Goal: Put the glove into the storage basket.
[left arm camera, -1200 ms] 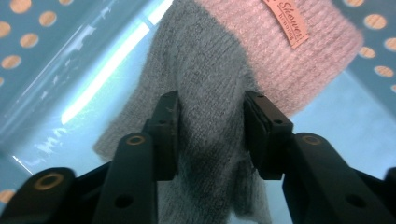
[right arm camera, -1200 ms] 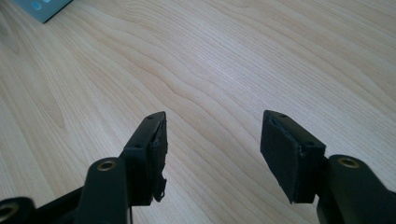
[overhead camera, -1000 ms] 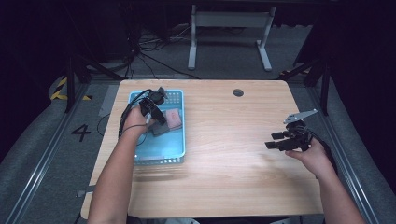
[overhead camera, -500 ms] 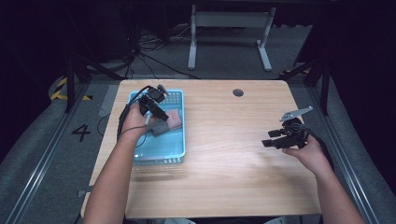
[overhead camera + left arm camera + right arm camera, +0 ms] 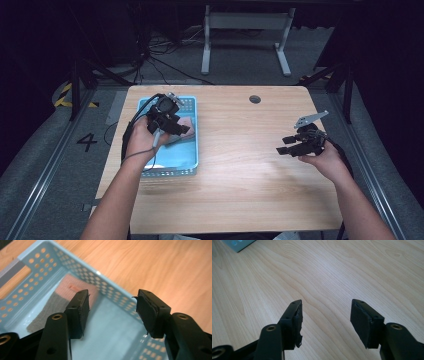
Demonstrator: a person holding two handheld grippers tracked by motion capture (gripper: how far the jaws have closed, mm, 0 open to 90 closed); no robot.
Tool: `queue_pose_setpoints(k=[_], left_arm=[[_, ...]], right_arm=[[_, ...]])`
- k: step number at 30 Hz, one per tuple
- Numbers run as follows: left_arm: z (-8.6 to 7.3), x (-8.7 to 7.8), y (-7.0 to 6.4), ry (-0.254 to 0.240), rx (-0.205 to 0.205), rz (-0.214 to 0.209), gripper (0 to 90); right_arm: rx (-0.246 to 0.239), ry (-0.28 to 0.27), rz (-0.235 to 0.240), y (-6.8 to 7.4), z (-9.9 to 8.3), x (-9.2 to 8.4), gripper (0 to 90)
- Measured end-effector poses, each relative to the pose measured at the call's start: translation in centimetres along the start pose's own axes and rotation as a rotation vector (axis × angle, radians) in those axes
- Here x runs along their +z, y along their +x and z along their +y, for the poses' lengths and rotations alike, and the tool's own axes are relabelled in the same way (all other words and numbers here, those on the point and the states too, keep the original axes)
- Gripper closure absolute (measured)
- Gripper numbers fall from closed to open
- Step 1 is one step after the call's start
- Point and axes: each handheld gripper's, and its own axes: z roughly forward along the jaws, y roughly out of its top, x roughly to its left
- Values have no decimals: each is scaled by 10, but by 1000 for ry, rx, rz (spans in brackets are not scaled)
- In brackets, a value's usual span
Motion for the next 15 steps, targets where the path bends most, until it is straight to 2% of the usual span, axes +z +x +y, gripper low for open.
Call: queue_pose_setpoints(k=[1,2,3,6,7,8,10,12,15], left_arm=[[-1,-3,-7,-10,17,-4,437],[-1,-3,-7,-10,17,-4,435],[-3,-9,-22,-31,43,-5,432],[-9,-13,-41,-50,72,-35,434],[-9,-13,-41,-50,72,-35,434],[-12,-14,-50,-53,87,-53,434],[-17,-11,-58,-50,82,-91,424],[-22,-10,-66,-51,107,-99,422],[-30,-4,-75,-59,100,-125,418]], right_arm=[[1,1,4,0,-2,0,443],[1,1,4,0,-2,0,443],[-4,-3,11,1,-6,-1,446],[-18,-18,15,5,-11,-3,449],[-18,-18,15,5,-11,-3,449],[-27,-23,14,9,-15,-3,451],[-32,-29,14,11,-18,-2,451],[-38,-36,14,14,-22,-1,452],[-42,-42,18,19,-26,2,452]])
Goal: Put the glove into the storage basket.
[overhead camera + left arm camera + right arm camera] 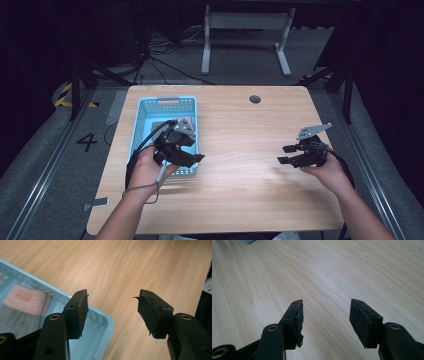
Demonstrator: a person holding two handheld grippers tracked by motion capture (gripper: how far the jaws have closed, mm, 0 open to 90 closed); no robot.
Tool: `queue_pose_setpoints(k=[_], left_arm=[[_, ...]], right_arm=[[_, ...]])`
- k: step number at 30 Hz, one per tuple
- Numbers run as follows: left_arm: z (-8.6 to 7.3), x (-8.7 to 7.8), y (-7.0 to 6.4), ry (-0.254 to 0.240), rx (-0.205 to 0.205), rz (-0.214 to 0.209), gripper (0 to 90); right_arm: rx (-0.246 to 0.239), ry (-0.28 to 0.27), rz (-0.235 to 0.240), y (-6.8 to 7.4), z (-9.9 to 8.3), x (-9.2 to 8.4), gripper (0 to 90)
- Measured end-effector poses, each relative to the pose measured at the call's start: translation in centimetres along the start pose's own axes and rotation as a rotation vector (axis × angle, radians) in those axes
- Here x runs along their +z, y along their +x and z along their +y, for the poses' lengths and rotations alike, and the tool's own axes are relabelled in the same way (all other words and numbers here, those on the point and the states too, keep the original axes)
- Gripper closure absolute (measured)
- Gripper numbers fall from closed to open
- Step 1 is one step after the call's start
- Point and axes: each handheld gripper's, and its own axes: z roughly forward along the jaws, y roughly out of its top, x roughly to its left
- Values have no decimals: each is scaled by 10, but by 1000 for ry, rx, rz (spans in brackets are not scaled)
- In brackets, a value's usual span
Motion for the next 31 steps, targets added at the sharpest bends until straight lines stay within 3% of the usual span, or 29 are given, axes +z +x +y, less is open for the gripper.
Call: queue_pose_setpoints(k=[4,7,12,15,22,24,26,29,31], left_arm=[[-11,10,-11,9,17,-23,413],[-19,16,-18,24,45,-11,408],[-32,27,-26,36,71,-63,413],[-43,38,-30,46,89,-58,419],[-76,61,-30,19,52,-96,438],[-79,67,-31,39,87,-74,448],[-80,72,-31,45,98,-84,445],[-81,77,-31,46,87,-93,438],[-81,81,-32,68,66,-67,437]], right_arm=[[-23,3,8,5,-3,5,452],[-25,7,10,6,-4,8,452],[-24,14,12,7,-6,11,451],[-22,19,13,7,-9,12,451],[-13,33,13,5,-13,17,450],[-11,35,8,4,-13,19,451],[-11,38,10,4,-14,19,451],[-11,36,8,4,-14,19,451],[-8,35,9,3,-14,19,451]])
